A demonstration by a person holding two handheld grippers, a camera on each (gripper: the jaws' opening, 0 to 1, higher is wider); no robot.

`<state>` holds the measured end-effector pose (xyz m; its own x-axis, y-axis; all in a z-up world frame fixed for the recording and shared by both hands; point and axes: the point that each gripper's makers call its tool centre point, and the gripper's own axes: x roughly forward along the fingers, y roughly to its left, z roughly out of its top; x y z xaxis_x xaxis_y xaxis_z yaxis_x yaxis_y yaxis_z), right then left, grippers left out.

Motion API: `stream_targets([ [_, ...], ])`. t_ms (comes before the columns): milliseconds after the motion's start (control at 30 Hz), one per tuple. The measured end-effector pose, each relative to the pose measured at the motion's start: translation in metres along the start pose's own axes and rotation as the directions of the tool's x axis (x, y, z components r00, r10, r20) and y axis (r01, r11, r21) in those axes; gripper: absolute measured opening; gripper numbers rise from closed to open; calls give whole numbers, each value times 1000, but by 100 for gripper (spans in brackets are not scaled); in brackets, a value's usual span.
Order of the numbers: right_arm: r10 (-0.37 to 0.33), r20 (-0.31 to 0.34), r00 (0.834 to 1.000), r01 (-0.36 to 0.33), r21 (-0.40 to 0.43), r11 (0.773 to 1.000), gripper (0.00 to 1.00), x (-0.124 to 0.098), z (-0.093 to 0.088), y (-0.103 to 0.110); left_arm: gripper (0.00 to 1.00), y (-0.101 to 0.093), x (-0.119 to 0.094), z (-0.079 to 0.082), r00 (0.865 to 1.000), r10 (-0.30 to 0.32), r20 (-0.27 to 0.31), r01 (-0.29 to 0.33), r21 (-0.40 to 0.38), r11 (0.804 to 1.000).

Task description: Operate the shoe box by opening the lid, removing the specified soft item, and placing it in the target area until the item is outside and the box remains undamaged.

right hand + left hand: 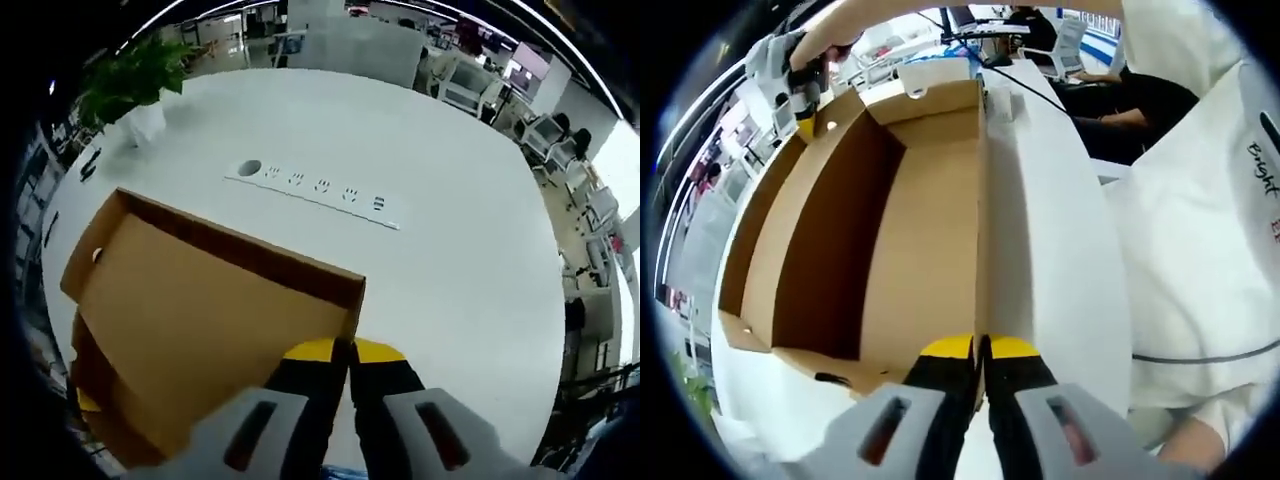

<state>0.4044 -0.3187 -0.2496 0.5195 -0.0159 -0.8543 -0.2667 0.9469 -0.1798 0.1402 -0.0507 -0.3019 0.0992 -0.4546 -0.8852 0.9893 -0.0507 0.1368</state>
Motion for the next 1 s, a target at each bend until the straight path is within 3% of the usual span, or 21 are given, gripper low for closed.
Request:
stream_targets([
  [67, -35, 57, 998, 39, -55, 998, 3, -6, 4, 1, 3, 0, 0, 0, 1000, 1, -5, -1, -19, 1000],
  [200, -43, 118, 992, 49, -50, 998, 3, -20, 2, 4, 3, 1, -1, -1, 1000, -7, -8, 7, -65, 998],
  [300, -29, 165, 986, 31, -4, 1000, 3, -36, -7, 10, 3, 0, 0, -1, 1000, -10, -22, 9, -74, 997],
  [500, -40, 221, 975, 57, -72, 996, 4, -62, -24, 16, 3, 0, 1, -1, 999, -15, -34, 13, -70, 997],
  [600, -31, 304, 952, 55, -69, 996, 4, -76, -12, 15, 3, 1, 1, -1, 999, -11, -40, 8, -86, 996],
  [800, -14, 359, 933, 36, -54, 998, 3, -91, -10, 8, 4, 2, 4, -2, 999, -12, -45, 9, -82, 997],
  [867, -2, 354, 935, 21, -50, 999, 3, -89, -12, 7, 4, 0, 14, -13, 994, -28, -104, 20, -84, 996],
  [900, -10, 363, 932, 28, -43, 999, 3, -90, -13, 5, 5, -1, 13, -5, 996, -12, -83, 6, -80, 997],
  [967, -4, 382, 924, 23, -48, 999, 3, -92, -11, 5, 4, -3, 11, -7, 995, -8, -97, 6, -22, 1000],
  [1000, 2, 404, 915, 18, -47, 999, 3, -95, -9, 7, 4, -2, 9, -7, 996, -7, -92, 4, -35, 999],
])
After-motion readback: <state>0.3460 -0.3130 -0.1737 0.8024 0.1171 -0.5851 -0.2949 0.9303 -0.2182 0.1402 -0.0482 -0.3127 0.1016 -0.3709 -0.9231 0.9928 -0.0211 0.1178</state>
